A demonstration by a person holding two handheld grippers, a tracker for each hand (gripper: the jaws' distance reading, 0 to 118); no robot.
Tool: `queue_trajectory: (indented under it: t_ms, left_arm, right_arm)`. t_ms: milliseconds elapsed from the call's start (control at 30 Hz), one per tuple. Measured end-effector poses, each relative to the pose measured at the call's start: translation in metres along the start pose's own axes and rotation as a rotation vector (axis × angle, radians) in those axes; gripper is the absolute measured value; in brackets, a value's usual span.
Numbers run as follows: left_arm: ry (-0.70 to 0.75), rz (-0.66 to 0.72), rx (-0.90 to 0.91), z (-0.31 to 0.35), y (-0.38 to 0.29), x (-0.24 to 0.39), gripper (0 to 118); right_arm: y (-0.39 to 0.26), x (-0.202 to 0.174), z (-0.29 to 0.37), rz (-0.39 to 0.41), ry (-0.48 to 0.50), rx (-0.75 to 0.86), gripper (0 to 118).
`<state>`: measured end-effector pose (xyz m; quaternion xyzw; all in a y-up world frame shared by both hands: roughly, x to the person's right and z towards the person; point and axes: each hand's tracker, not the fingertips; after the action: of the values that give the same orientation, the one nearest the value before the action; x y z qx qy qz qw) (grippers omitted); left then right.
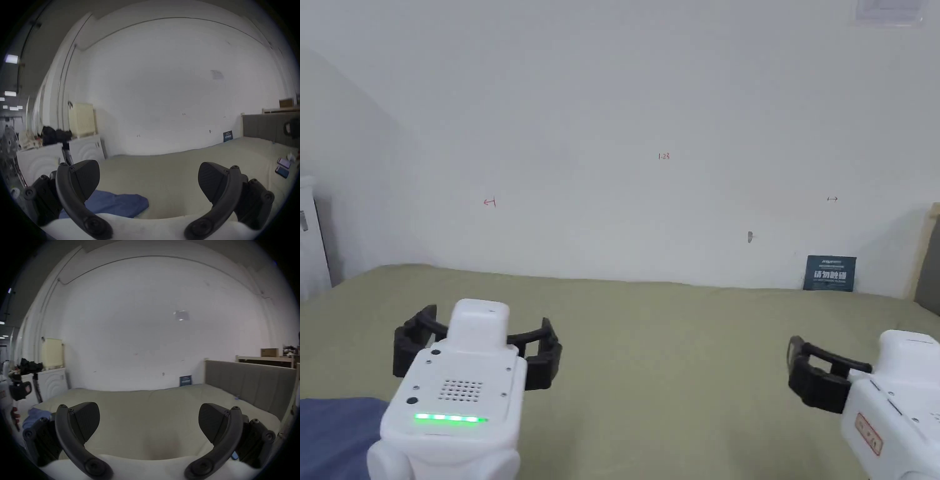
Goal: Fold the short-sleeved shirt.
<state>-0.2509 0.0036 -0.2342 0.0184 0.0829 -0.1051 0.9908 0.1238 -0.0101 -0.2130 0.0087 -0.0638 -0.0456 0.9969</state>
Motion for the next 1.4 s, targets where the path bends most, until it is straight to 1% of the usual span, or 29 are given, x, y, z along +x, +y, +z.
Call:
queue_trajectory:
  t_ms: [33, 67, 100, 167, 300, 533, 633, 700, 733, 767, 800, 833, 867, 933, 1000, 1067, 1133, 1267, 1333, 1400]
  left_arm:
    - [-0.027, 0.053, 0.001, 0.003, -0.004, -0.003, 118]
    - [-0.061, 0.098, -0.008, 0.002, -0.004, -0.002, 118]
    - [-0.088, 0.117, -0.030, 0.001, -0.004, 0.000, 118]
    - [-0.071, 0.107, -0.057, -0.002, -0.003, 0.003, 118]
    - [-0.081, 0.096, -0.073, -0.003, -0.004, 0.004, 118]
    - [-0.092, 0.153, -0.100, -0.002, -0.006, -0.005, 118]
    - [-0.072, 0.173, -0.118, -0.004, -0.005, -0.006, 118]
    - [-0.064, 0.196, -0.116, -0.002, -0.006, -0.008, 118]
    - [-0.066, 0.207, -0.114, 0.000, -0.006, -0.009, 117]
    - [-0.067, 0.206, -0.100, 0.002, -0.007, -0.009, 110]
    - [-0.068, 0.190, -0.089, 0.004, -0.007, -0.007, 76]
    - [-0.064, 0.159, -0.059, 0.007, -0.007, -0.005, 31]
    - [-0.042, 0.119, -0.048, 0.007, -0.008, -0.001, 2]
    - [-0.047, 0.124, -0.063, 0.010, -0.013, 0.005, 3]
    - [-0.096, 0.155, -0.085, 0.011, -0.014, 0.003, 3]
    - [-0.086, 0.134, -0.088, 0.013, -0.015, 0.008, 3]
    - [-0.095, 0.135, -0.083, 0.012, -0.014, 0.004, 3]
    - [-0.092, 0.170, -0.096, 0.010, -0.007, -0.011, 3]
    - [-0.068, 0.175, -0.097, 0.013, -0.002, -0.025, 3]
    - [-0.033, 0.164, -0.083, 0.018, 0.004, -0.048, 3]
  right_arm:
    - [-0.001, -0.002, 0.000, 0.054, -0.009, 0.013, 117]
    - [-0.001, -0.003, -0.001, 0.084, -0.006, 0.011, 117]
    - [-0.003, -0.007, -0.003, 0.096, 0.016, -0.011, 117]
    - [-0.004, -0.009, -0.005, 0.106, 0.026, -0.039, 117]
    - [-0.004, -0.011, -0.005, 0.107, 0.026, -0.043, 117]
    - [0.004, -0.011, -0.003, 0.110, 0.007, -0.048, 117]
    - [0.006, -0.012, -0.001, 0.127, 0.004, -0.058, 117]
    - [0.006, -0.013, 0.002, 0.142, 0.012, -0.064, 113]
    - [0.004, -0.014, 0.004, 0.154, 0.018, -0.060, 106]
    - [0.003, -0.015, 0.006, 0.178, 0.015, -0.054, 89]
    - [0.002, -0.016, 0.008, 0.202, 0.023, -0.051, 50]
    - [0.000, -0.016, 0.008, 0.206, 0.034, -0.055, 23]
    - [0.000, -0.017, 0.006, 0.193, 0.053, -0.078, 13]
    - [-0.001, -0.018, 0.004, 0.182, 0.043, -0.104, 13]
    - [-0.004, -0.019, 0.006, 0.176, 0.053, -0.108, 6]
    - [-0.006, -0.021, 0.006, 0.190, 0.044, -0.113, 0]
    - [-0.004, -0.022, 0.009, 0.189, 0.058, -0.113, 0]
    - [0.005, -0.033, 0.013, 0.216, 0.084, -0.089, 0]
    - [0.014, -0.042, 0.013, 0.223, 0.110, -0.086, 0]
    - [0.022, -0.057, 0.013, 0.213, 0.154, -0.074, 0]
